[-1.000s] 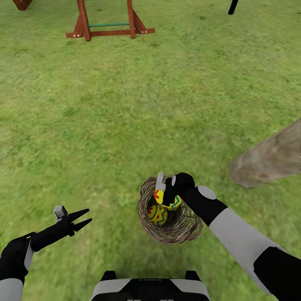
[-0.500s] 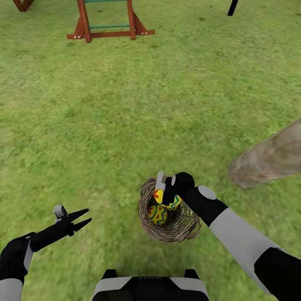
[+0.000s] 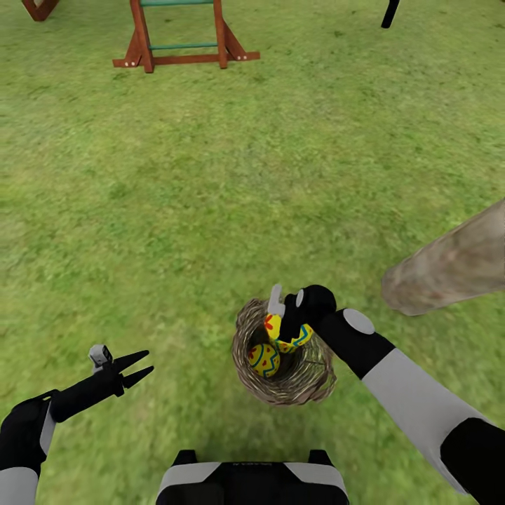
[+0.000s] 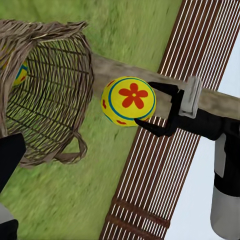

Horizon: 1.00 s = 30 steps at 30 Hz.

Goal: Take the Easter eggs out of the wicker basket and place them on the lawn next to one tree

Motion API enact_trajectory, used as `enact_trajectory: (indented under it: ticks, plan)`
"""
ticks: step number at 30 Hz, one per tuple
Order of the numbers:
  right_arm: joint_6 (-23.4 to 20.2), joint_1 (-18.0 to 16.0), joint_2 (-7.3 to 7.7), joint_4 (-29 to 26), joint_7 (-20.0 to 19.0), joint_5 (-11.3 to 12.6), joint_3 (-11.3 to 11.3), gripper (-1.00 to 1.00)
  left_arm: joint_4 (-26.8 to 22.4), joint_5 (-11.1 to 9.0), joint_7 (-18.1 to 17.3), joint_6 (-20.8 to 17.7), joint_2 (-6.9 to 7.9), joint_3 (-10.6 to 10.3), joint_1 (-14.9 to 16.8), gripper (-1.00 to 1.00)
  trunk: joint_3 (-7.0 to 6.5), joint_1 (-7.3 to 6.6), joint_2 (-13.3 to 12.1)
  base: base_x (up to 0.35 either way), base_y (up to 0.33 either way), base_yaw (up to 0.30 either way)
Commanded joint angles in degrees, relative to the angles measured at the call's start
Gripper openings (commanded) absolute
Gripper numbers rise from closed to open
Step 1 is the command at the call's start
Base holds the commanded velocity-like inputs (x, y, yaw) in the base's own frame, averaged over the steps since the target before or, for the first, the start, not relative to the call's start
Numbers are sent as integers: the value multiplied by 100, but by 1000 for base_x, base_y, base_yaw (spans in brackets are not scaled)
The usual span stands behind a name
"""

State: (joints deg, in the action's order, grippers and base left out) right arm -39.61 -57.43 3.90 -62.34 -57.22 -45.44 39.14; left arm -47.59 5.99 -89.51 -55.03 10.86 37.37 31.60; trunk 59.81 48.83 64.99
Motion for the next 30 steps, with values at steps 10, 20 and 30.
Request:
enact_trajectory:
  ticks: [10,20,30]
  plan:
    - [-38,4,5,-134,-37,-3,-3,-100,12,59,-49,-60,4,16,4,100,-69,0,3,0,0,-12]
    - [-55,56,-4,-130,-34,18,-21,-100,23,60,-49,-60,-4,8,4,100,-155,0,3,0,0,-150]
    - [-55,57,-12,-138,-34,9,-21,-100,21,60,-49,-60,-4,8,4,100,-239,0,3,0,0,-123]
